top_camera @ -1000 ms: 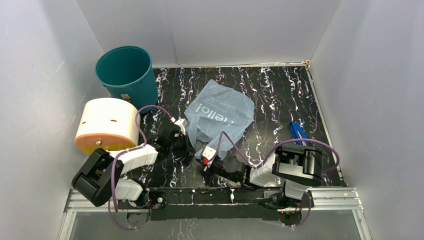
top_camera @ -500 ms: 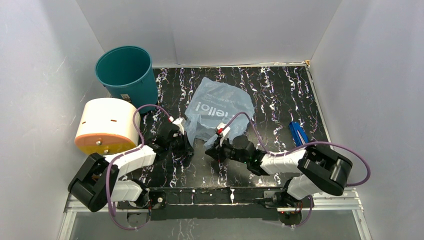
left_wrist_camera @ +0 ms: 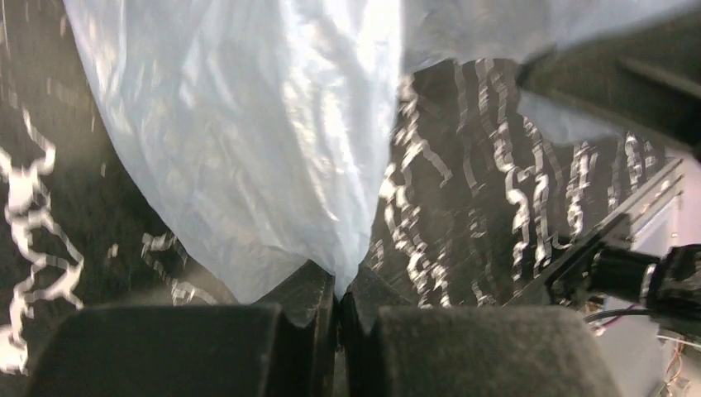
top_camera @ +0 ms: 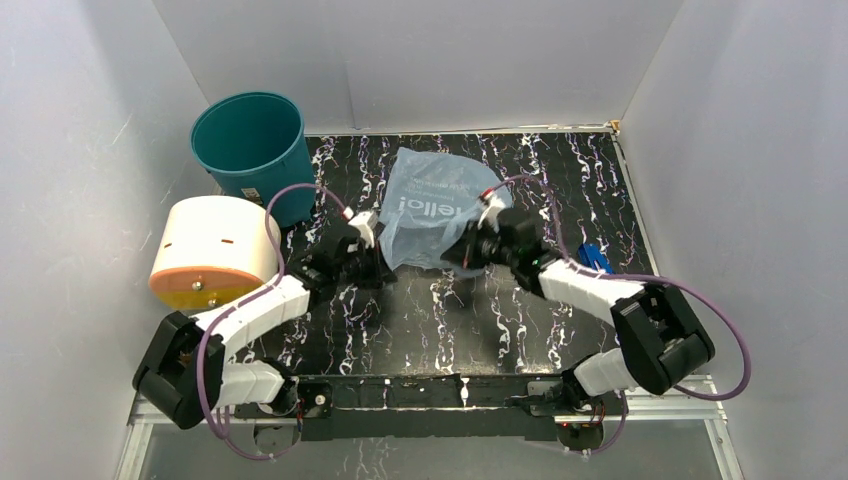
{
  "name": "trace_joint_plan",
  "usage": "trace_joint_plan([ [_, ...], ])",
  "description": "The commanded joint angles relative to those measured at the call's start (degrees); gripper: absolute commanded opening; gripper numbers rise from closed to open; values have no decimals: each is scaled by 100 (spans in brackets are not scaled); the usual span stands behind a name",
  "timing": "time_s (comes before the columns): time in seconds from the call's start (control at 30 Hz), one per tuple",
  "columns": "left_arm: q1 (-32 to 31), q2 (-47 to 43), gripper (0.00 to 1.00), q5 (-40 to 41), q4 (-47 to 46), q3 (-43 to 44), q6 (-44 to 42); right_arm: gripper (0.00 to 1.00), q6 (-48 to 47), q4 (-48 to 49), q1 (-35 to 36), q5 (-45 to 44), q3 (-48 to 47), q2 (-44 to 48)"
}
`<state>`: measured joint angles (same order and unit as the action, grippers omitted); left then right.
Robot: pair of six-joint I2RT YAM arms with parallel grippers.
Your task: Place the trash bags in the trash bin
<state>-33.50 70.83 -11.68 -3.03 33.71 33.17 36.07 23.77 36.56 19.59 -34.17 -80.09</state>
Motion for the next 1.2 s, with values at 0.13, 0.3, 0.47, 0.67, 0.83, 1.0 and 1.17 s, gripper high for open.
trace_joint_plan([
  [0.13,560,943,0,-408,1397,3906,-986,8,-465,-2598,-1575,481,-3429,-106],
  [0.3,645,1214,0,-1340,1610,6326,-1677,0,-1767,-2863,-1605,1290,-5481,132],
  [0.47,572,-176,0,-2093,-133,3719,-1674,0,-1785,-923,-1608,1035,-2348,1582],
  [0.67,250,-928,0,-1620,-1770,-939,-23,0,-100,-2340,-1615,-650,266,1772],
  [0.83,229,-537,0,-1010,-779,366,-752,0,-467,-2294,-1617,-610,-1121,1447],
  [1.0,230,235,0,-558,1161,4470,-1881,0,-1660,-3052,-1624,-215,-4281,1059],
  [1.17,229,-750,0,-636,18,4510,-1969,0,-1896,-1052,-1624,-104,-3056,2607],
])
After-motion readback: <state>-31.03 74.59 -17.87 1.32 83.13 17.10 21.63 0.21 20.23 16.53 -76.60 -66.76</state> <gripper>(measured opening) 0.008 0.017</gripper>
